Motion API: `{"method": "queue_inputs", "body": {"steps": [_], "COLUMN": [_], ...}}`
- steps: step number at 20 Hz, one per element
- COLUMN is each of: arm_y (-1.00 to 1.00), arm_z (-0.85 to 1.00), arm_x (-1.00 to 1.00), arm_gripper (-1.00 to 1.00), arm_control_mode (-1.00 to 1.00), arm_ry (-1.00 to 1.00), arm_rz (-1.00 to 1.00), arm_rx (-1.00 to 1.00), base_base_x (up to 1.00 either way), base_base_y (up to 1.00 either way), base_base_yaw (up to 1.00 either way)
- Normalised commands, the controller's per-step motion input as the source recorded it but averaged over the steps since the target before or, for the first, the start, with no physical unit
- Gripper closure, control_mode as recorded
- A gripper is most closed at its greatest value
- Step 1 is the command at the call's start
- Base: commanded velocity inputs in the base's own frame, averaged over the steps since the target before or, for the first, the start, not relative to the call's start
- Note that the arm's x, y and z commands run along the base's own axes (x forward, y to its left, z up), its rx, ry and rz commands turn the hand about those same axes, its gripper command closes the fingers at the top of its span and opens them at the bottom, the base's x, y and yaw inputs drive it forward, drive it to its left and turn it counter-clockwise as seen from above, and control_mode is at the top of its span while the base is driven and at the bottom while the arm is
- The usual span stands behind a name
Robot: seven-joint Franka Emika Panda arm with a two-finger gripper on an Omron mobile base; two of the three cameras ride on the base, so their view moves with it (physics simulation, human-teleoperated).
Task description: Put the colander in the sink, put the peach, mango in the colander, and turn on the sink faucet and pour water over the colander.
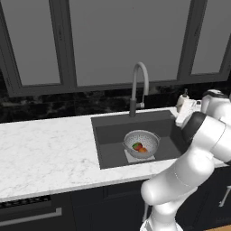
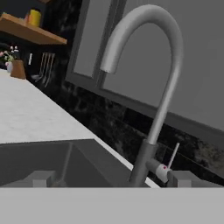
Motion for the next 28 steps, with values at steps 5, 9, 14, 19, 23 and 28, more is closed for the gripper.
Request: {"method": "queue_inputs", "body": {"steps": [5, 9, 14, 19, 23, 28], "arm_y": [0.27, 0.26, 0.09, 0.00, 0.00, 0.00], "arm_z": [0.00, 0.00, 0.00, 0.00, -0.01, -0.04], "arm_x": [0.12, 0.23, 0.30, 0.36, 0.42, 0.36], "arm_gripper": [-1.00, -1.00, -1.00, -1.00, -1.00, -1.00], "arm_control_mode": [-1.00, -1.00, -1.00, -1.00, -1.00, -1.00], "arm_ry": [0.00, 0.05, 0.15, 0.14, 0.00, 0.00], "arm_rz": [-0.10, -0.13, -0.04, 0.00, 0.00, 0.00], "arm_rx": [-0.02, 0.04, 0.13, 0.16, 0.08, 0.07], "base_base_x": [0.00, 0.00, 0.00, 0.00, 0.00, 0.00], "base_base_y": [0.00, 0.00, 0.00, 0.00, 0.00, 0.00], "base_base_yaw": [0.00, 0.00, 0.00, 0.00, 0.00, 0.00]}}
